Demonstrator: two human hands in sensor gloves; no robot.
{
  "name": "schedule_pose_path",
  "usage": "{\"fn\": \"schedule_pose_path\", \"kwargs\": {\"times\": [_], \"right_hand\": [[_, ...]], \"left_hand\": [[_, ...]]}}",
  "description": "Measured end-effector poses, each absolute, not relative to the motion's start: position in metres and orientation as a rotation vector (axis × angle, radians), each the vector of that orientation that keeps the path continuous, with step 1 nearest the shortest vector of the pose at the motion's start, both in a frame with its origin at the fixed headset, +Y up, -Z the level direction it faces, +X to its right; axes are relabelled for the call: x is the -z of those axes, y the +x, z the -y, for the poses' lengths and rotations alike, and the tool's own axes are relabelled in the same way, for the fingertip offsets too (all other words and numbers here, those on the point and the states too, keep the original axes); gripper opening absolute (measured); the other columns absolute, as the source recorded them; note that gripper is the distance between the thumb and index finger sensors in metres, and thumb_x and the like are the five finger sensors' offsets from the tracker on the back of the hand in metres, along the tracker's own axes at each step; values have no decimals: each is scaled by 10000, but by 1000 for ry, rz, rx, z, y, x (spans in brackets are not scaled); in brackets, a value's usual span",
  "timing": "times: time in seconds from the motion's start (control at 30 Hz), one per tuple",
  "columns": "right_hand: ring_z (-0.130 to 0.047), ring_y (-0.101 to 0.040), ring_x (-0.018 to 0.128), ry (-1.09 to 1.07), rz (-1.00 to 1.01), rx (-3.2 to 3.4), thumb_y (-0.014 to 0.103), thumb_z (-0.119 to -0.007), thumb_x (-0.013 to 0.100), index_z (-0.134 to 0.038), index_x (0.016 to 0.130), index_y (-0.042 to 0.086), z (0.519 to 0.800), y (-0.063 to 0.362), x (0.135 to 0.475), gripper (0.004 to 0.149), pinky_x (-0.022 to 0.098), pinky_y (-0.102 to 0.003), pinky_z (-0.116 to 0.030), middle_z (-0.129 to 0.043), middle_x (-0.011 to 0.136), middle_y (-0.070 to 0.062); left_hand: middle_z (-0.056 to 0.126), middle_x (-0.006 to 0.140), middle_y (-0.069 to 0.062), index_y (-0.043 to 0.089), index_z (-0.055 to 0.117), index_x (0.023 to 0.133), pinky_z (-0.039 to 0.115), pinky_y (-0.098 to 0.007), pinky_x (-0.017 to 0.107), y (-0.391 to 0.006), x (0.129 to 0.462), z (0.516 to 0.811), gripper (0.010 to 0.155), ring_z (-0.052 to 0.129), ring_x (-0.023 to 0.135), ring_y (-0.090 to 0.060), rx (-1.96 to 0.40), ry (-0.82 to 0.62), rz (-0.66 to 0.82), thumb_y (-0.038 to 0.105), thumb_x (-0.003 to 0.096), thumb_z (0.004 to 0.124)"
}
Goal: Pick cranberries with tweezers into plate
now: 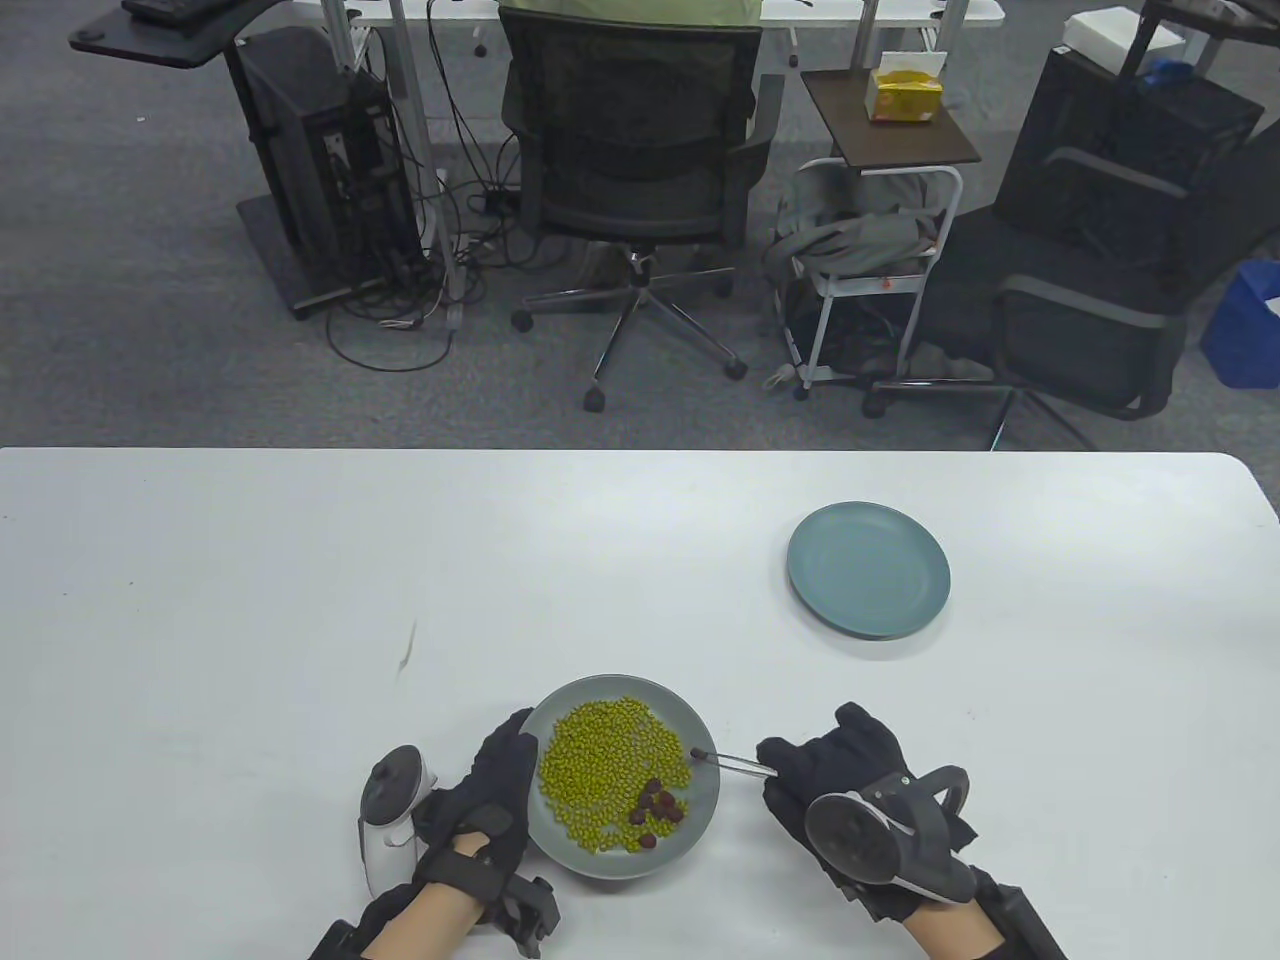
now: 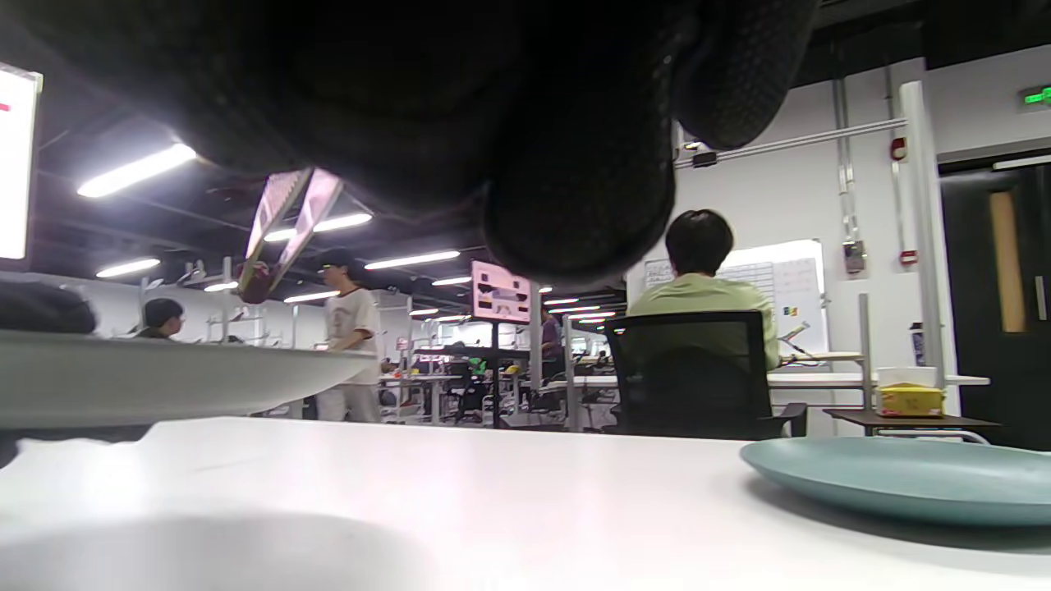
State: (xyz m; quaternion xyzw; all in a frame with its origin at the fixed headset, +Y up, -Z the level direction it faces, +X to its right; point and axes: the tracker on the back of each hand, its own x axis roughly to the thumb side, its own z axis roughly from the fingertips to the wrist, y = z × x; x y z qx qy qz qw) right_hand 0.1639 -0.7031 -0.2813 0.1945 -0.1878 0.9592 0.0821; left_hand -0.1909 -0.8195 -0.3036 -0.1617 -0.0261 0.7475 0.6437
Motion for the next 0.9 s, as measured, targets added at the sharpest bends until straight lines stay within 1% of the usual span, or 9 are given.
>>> {"fn": "schedule_pose_path", "kwargs": {"times": [0.13, 0.23, 0.27, 0.4, 0.43, 0.57, 0.7, 0.83, 0.9], "right_hand": [[-961, -100, 523, 448, 597, -2865, 508, -773, 351, -825, 759, 317, 697, 185, 295, 453, 722, -470, -587, -913, 465, 158], [-959, -100, 526, 269, 538, -2893, 507, -771, 355, -823, 762, 316, 695, 209, 325, 453, 721, -470, -586, -911, 468, 157], [-958, -103, 527, 177, 461, -2893, 504, -771, 357, -821, 765, 313, 697, 219, 340, 453, 722, -470, -584, -910, 470, 157], [-955, -105, 531, -80, 391, -3006, 500, -769, 359, -818, 768, 312, 704, 245, 384, 453, 723, -470, -579, -907, 475, 157], [-953, -107, 532, -162, 335, -3014, 498, -769, 359, -817, 768, 311, 708, 251, 396, 453, 723, -471, -577, -907, 475, 156], [-950, -110, 535, -360, 235, -2987, 493, -769, 362, -816, 770, 308, 721, 261, 428, 451, 725, -472, -572, -905, 479, 154], [-949, -109, 534, -458, 163, -3060, 487, -770, 362, -822, 766, 305, 735, 259, 448, 446, 726, -472, -571, -904, 477, 152], [-949, -115, 533, -511, 107, -3062, 483, -775, 361, -827, 764, 302, 745, 257, 458, 445, 727, -474, -568, -906, 476, 148], [-950, -116, 538, -585, 58, -3084, 513, -752, 359, -809, 778, 314, 750, 259, 460, 467, 728, -474, -566, -907, 478, 160]], "left_hand": [[691, 928, -47, 217, 374, 1026, 900, -346, 273, -190, 302, 819, 616, 1045, 444, -246, -1712, -369, 58, 494, 523, 595], [689, 928, -49, 214, 374, 1026, 898, -348, 273, -189, 301, 820, 616, 1044, 442, -250, -1727, -382, 63, 492, 524, 596], [689, 927, -52, 214, 374, 1026, 898, -349, 273, -188, 300, 819, 616, 1043, 444, -249, -1725, -383, 71, 493, 524, 596], [696, 923, -51, 212, 378, 1025, 901, -347, 270, -186, 298, 817, 615, 1048, 439, -247, -1718, -382, 88, 492, 523, 597], [696, 924, -52, 212, 378, 1025, 901, -348, 271, -185, 297, 817, 615, 1047, 440, -248, -1718, -393, 98, 491, 523, 598], [696, 923, -53, 212, 378, 1024, 900, -348, 271, -182, 296, 818, 614, 1047, 439, -248, -1710, -404, 103, 491, 524, 598], [696, 924, -53, 211, 379, 1025, 900, -349, 270, -181, 295, 817, 615, 1048, 437, -251, -1718, -415, 108, 491, 524, 599], [695, 924, -55, 209, 379, 1025, 900, -348, 269, -183, 296, 816, 615, 1048, 437, -249, -1724, -411, 109, 492, 524, 599], [696, 923, -53, 210, 379, 1025, 900, -348, 270, -184, 297, 816, 615, 1048, 437, -249, -1730, -408, 105, 492, 524, 599]]}}
